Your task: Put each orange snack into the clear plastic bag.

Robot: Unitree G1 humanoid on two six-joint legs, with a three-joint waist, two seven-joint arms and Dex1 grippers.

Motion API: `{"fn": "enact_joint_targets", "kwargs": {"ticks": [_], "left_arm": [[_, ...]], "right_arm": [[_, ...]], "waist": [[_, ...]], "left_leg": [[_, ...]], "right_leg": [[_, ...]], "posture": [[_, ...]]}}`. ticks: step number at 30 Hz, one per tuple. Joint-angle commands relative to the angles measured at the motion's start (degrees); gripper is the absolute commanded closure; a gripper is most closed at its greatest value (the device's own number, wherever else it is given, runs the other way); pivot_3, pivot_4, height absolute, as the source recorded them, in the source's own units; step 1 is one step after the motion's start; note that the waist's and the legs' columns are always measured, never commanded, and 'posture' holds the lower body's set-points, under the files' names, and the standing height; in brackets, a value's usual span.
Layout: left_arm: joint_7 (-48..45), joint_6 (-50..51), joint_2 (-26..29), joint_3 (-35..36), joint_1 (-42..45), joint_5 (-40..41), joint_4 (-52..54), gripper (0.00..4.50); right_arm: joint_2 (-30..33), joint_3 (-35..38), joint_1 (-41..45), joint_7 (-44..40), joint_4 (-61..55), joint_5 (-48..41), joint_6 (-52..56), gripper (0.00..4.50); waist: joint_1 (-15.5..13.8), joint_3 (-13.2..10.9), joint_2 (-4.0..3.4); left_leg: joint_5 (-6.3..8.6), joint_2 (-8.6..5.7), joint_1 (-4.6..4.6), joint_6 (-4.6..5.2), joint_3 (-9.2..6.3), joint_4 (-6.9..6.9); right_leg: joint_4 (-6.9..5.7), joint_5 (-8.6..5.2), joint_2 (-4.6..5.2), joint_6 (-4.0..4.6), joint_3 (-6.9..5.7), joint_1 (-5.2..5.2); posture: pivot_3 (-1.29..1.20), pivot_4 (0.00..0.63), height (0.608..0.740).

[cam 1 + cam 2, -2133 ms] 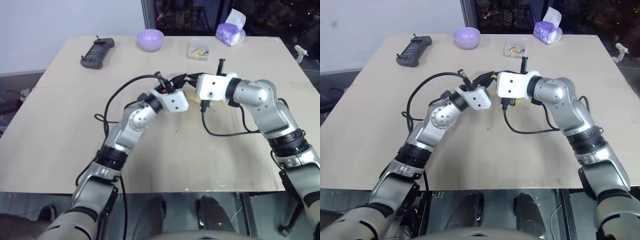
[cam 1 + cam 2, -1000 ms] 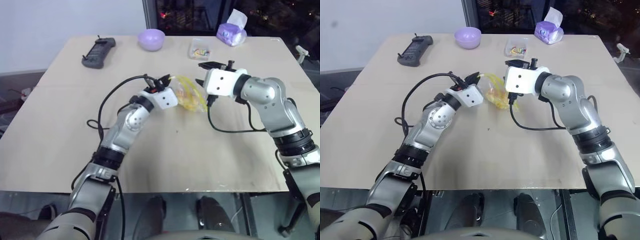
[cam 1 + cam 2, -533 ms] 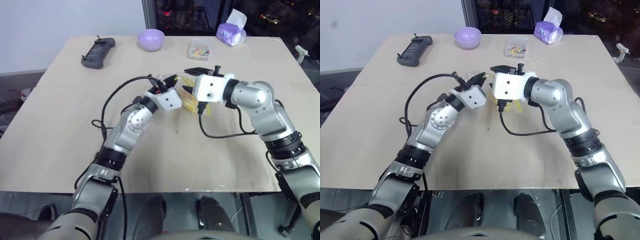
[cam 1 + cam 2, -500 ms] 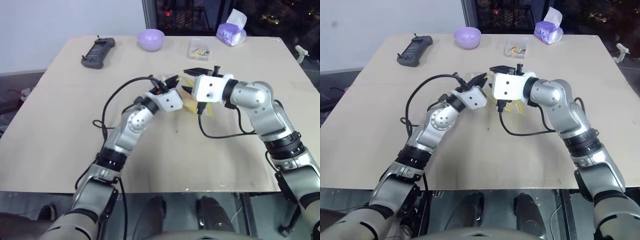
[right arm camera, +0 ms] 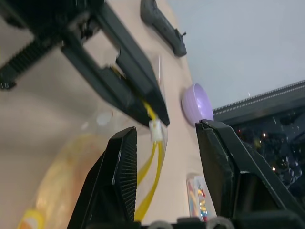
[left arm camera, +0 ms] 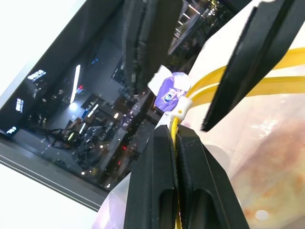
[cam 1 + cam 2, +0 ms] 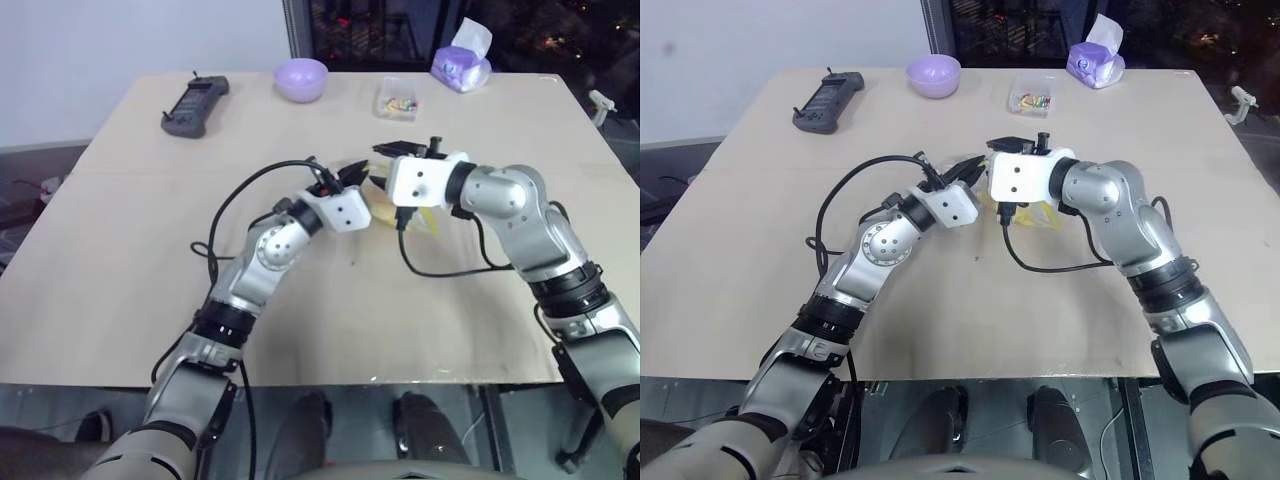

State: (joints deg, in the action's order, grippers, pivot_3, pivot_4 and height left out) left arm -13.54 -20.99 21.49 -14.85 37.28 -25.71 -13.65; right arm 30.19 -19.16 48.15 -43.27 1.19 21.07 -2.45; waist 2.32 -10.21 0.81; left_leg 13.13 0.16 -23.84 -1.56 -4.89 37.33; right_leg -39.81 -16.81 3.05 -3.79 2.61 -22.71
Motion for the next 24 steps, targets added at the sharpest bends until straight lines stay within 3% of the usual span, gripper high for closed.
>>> {"fn": "enact_joint_targets", "kwargs": {"ticks": [1,4,9,21,24], "left_arm": [[1.1,-1.5,0.0,0.6,1.0,-0.2,2.4,4.5],[1.2,-1.6,0.1,0.5,0.9,-0.3,2.3,4.5],[1.3,-1.4,0.2,0.5,0.9,-0.8,2.1,4.5],[1.7,-1.4,-0.1,0.4,1.3,-1.3,1.4,4.5],[1.8,-1.4,-0.1,0.4,1.4,-1.3,1.3,4.5]], "right_arm": [[0.4,1.0,0.8,0.3,-0.7,0.2,-0.9,2.37],[0.4,1.1,0.9,0.3,-0.8,0.1,-1.0,2.37],[0.3,1.3,1.0,0.0,-1.6,-0.3,-1.2,4.48],[0.3,1.3,1.0,0.0,-2.2,-0.5,-1.6,4.48],[0.7,1.2,0.8,0.0,-2.3,-0.2,-2.0,3.61]], "waist": [[0.0,0.0,0.0],[0.0,0.0,0.0],[0.0,0.0,0.0],[0.0,0.0,0.0],[0.0,0.0,0.0]], "left_leg": [[0.0,0.0,0.0,0.0,0.0,0.0],[0.0,0.0,0.0,0.0,-0.01,0.0],[0.0,0.0,0.0,0.0,0.0,0.0],[0.0,0.0,0.0,0.01,0.0,0.0],[0.0,0.0,0.0,0.0,0.0,0.0]], "right_leg": [[0.0,0.0,0.0,0.0,0.0,0.0],[0.0,0.0,0.0,0.0,0.0,0.0],[0.0,0.0,0.0,0.0,0.0,0.0],[0.0,0.0,0.0,0.0,0.0,0.0],[0.0,0.0,0.0,0.0,0.0,0.0]], "posture": [[0.0,0.15,0.74],[0.0,0.15,0.74],[0.0,0.15,0.74],[0.0,0.15,0.74],[0.0,0.15,0.74]]}}
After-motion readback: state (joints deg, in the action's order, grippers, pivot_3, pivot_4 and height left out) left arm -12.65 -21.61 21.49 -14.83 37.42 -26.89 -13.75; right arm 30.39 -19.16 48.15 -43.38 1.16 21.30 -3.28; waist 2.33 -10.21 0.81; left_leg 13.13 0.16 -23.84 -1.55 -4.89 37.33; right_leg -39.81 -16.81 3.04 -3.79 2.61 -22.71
